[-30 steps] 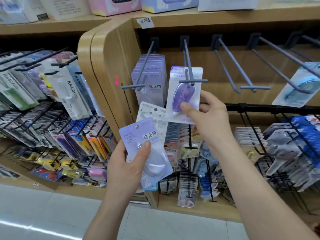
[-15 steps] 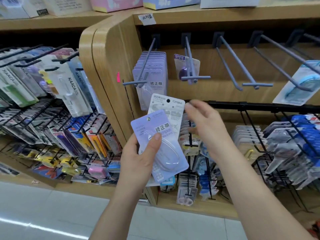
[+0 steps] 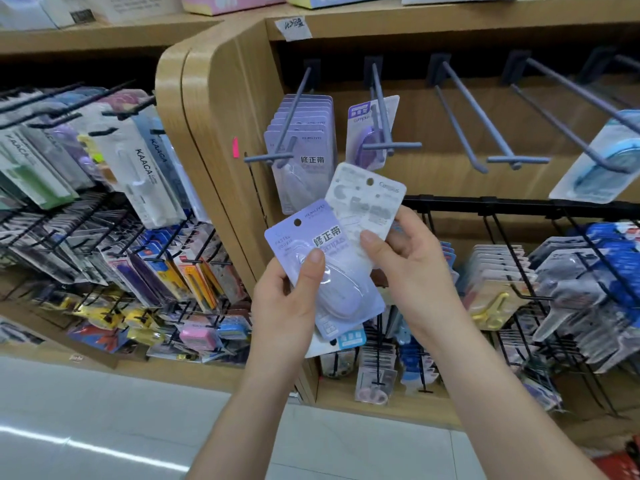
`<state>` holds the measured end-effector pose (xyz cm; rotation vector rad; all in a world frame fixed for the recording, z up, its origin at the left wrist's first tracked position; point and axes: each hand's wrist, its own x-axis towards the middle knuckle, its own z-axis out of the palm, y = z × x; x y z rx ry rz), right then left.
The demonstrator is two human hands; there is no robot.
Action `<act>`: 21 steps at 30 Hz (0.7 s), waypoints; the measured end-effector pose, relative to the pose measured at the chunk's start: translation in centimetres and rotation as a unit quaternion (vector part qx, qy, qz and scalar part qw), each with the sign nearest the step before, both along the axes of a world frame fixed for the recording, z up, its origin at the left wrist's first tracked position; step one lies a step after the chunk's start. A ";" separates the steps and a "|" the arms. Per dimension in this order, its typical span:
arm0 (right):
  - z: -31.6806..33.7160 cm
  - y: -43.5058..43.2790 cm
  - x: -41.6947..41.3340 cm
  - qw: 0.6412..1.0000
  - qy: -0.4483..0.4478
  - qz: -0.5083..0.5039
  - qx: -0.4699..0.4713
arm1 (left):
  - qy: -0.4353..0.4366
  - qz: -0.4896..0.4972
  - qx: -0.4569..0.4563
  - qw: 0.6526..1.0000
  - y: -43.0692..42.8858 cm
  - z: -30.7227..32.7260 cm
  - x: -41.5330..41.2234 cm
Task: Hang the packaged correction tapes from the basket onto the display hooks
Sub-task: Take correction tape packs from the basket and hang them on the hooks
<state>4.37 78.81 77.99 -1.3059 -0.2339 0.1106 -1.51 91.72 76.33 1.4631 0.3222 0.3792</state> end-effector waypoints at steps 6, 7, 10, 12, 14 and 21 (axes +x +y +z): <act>0.1 -1.8 0.8 0.996 -0.022 -0.066 -0.050 | 0.011 0.030 0.021 0.999 1.3 -0.1 -0.1; 0.0 -2.2 0.8 0.995 -0.037 -0.061 -0.069 | 0.009 0.032 0.024 0.999 1.5 0.0 -0.1; -0.4 -3.1 1.1 0.977 -0.098 -0.056 -0.181 | -0.009 0.048 0.000 0.999 2.0 0.3 0.0; -0.6 -3.2 1.0 0.954 -0.104 -0.046 -0.278 | -0.013 0.039 -0.038 0.998 2.0 0.6 0.3; -0.8 -2.8 0.7 0.958 -0.078 -0.024 -0.275 | -0.015 0.012 -0.062 0.998 1.2 0.9 0.6; -1.7 -3.4 -0.4 0.978 -0.017 0.133 -0.160 | -0.005 -0.033 -0.052 0.998 -1.6 0.8 2.0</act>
